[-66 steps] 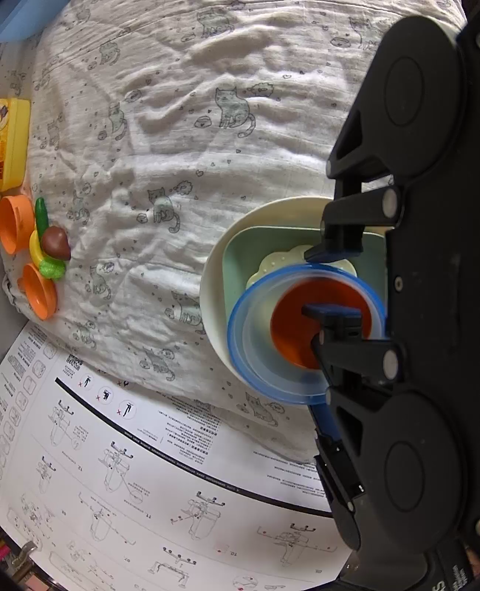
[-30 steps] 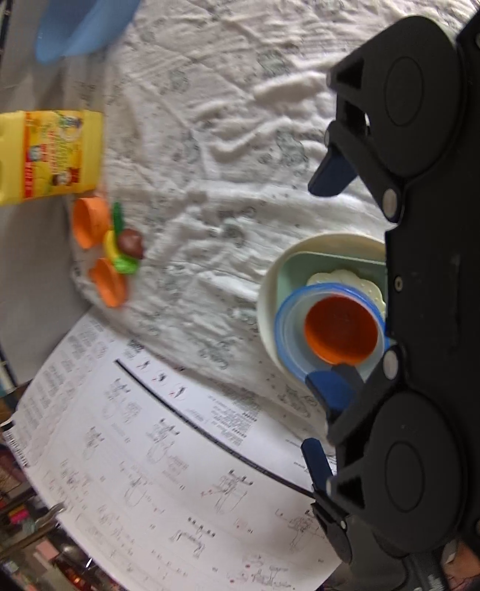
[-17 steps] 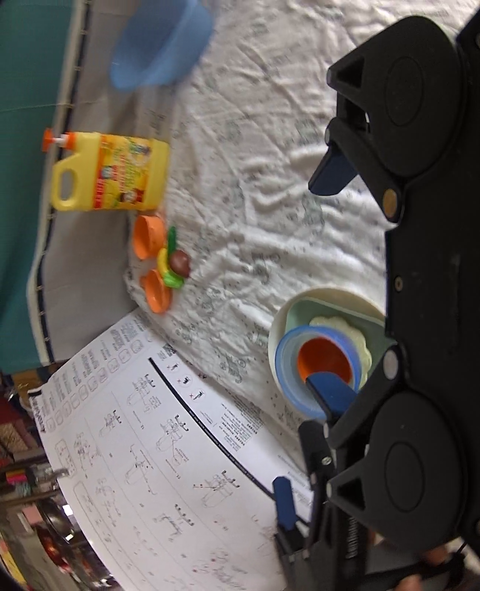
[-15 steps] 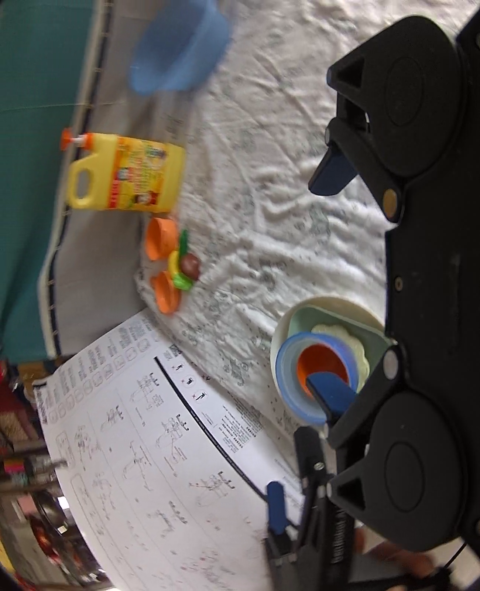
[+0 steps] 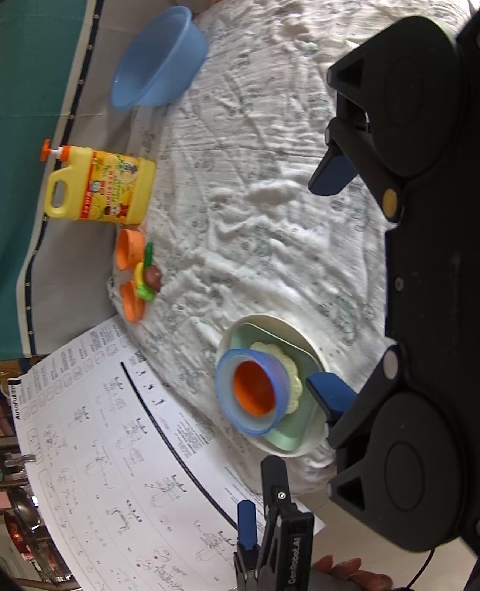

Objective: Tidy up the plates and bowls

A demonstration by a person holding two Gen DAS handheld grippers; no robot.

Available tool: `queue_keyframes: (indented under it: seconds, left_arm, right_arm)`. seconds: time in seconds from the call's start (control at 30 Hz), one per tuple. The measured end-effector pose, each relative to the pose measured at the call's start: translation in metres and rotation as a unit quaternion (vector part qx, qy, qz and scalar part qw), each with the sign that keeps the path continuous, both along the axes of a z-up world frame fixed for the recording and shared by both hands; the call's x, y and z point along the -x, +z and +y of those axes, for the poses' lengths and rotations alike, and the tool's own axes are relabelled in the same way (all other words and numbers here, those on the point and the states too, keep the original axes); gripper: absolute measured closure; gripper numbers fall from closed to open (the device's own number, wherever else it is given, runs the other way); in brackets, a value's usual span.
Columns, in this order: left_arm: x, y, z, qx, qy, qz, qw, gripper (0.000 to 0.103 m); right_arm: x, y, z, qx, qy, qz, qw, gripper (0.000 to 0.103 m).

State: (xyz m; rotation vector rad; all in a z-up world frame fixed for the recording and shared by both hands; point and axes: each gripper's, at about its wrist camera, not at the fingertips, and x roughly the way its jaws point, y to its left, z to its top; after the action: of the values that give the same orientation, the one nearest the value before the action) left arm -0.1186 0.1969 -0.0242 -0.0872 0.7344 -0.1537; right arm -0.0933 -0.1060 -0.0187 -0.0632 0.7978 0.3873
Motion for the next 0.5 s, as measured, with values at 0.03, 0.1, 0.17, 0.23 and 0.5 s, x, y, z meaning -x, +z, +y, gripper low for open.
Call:
queue_keyframes:
  seconds: [0.03, 0.1, 0.17, 0.23, 0.5]
  left_arm:
    - [0.0, -0.0022, 0.0001, -0.003, 0.001, 0.002, 1.0, 0.0]
    - [0.0004, -0.0062, -0.0003, -0.006, 0.002, 0.007, 1.0, 0.0]
    - [0.0005, -0.0078, -0.0018, -0.01, 0.0, 0.008, 0.9999, 0.0]
    - [0.0002, -0.0077, -0.0038, -0.017, 0.0, 0.007, 0.9998, 0.0]
    - [-0.0045, -0.0094, -0.0045, -0.016, 0.006, 0.015, 0.9998, 0.0]
  right_arm:
    - [0.0, -0.0012, 0.0007, 0.0, 0.002, 0.004, 1.0, 0.0]
    - [0.0015, -0.0024, 0.0023, 0.003, 0.003, 0.004, 1.0, 0.0]
    - [0.0032, -0.0028, 0.0033, 0.005, 0.004, 0.004, 1.0, 0.0]
    - [0.0033, -0.0033, 0.0052, 0.006, 0.005, 0.006, 1.0, 0.0]
    - [-0.0015, -0.0066, 0.0062, 0.012, 0.006, 0.017, 1.0, 0.0]
